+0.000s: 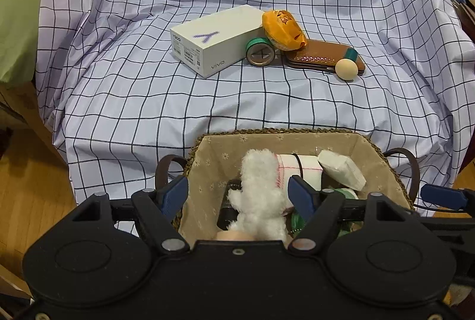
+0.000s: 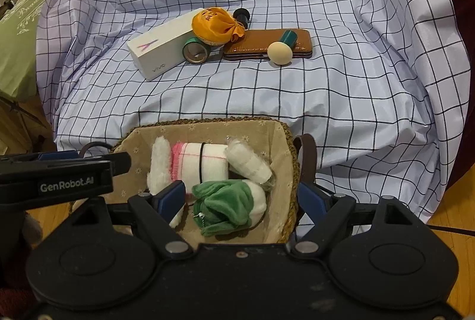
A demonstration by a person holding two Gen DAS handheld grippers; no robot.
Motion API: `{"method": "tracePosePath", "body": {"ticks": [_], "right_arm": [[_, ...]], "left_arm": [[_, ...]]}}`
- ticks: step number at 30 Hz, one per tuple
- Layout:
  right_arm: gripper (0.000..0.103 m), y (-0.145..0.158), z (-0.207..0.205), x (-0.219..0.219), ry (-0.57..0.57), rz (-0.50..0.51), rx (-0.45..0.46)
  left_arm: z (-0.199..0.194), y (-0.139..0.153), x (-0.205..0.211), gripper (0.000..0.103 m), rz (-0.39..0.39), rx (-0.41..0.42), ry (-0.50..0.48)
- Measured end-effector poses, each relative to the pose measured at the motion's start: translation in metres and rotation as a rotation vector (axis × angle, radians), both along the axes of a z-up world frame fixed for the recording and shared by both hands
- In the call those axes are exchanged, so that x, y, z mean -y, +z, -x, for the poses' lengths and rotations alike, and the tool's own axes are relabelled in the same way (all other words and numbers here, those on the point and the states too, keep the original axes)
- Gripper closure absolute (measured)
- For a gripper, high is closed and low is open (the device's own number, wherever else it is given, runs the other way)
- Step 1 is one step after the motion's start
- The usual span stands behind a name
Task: Organize soft objects
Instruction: 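Release the plush lamb into the basket with the right tool while the left tool lowers the tape roll, then withdraw both tools from the basket and move toward the cloth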
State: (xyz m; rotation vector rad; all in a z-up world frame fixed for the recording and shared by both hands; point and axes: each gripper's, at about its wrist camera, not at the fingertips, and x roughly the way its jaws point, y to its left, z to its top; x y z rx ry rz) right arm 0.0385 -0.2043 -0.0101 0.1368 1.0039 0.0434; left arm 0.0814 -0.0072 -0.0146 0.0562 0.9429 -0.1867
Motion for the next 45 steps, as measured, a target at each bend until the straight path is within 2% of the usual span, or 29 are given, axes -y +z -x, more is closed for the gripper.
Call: {"method": "tracePosePath", "body": {"ticks": [15, 24, 45], "right_arm": [[0.018, -0.009, -0.041, 0.019, -0.062, -0.018, -0.039], [0.018, -0.005, -0.068, 0.021, -0.072, -0.015, -0.013], [0.018, -0.022, -0.133, 0.039, -0.119, 0.005, 0.002]], "left_arm": [[-0.028, -0.009, 0.008, 0.033, -0.016, -0.058, -0.021], [-0.046, -0.002, 0.016, 0.033, -0.01, -0.036, -0.042], [-0.096, -0.014, 0.032, 0.033, -0.035, -0.06, -0.046]]}}
